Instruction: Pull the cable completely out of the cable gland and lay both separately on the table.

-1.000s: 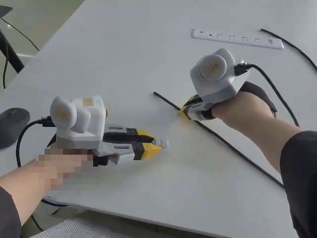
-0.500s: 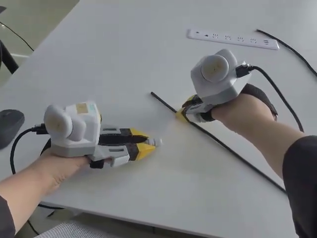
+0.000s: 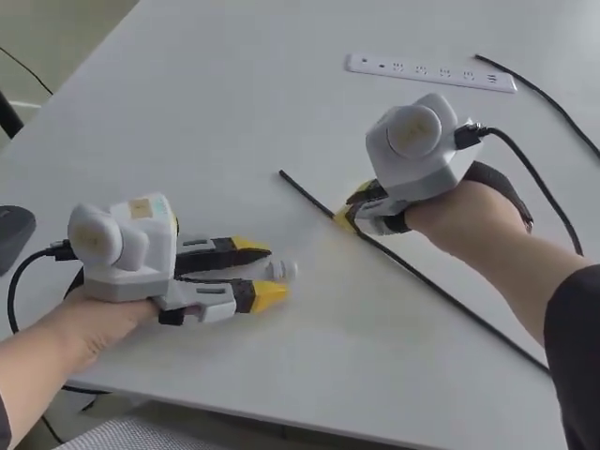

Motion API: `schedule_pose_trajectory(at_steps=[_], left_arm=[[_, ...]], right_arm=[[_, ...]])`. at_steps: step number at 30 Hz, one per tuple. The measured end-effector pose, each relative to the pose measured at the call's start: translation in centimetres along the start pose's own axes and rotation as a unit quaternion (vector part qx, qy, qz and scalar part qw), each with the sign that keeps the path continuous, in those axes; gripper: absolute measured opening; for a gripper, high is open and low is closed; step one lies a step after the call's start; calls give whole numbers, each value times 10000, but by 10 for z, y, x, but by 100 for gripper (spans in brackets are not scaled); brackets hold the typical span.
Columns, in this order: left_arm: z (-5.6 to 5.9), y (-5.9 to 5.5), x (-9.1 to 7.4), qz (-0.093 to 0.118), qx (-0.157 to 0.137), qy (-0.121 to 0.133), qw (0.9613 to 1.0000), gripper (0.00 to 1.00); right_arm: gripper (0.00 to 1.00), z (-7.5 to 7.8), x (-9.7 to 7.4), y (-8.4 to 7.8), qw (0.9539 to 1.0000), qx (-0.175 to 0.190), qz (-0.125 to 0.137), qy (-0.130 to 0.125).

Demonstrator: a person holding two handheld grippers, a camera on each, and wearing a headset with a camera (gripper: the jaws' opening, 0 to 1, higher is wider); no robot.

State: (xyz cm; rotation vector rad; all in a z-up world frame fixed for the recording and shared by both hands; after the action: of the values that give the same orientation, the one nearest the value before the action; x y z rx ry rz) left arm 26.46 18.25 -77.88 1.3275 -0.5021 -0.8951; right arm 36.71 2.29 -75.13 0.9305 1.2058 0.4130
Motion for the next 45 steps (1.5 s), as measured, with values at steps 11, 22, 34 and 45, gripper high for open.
schedule_pose_trajectory(at_steps=[11, 22, 34, 45], left_arm=[[1, 20, -15, 290, -260, 326, 9987, 69], [6, 36, -17, 126, -459, 638, 9968, 99], [23, 73, -32, 440, -431, 1361, 9888, 99], [43, 114, -58, 1068, -282, 2281, 9674, 99]], right_arm=[[37, 4, -49, -12, 9982, 333, 200, -447], [77, 7, -101, -42, 9879, 1154, 279, -998], [100, 0, -182, -68, 9484, 2362, 780, -1967], [100, -24, -270, -89, 9024, 2725, 1568, -2947]])
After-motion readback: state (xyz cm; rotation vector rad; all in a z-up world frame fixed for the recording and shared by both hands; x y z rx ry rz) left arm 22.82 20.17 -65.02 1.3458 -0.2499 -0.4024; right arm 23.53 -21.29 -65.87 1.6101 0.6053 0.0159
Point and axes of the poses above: the centre of the closed fingertips' face, and the gripper's own axes: x roughly forward along the fingers, z roughly to its right, y roughly out of its top, the point moved 8 cm from there along -x, roughly backward along the fingers, and after that the axes turned 11 degrees about z, right-handed, at the moved point
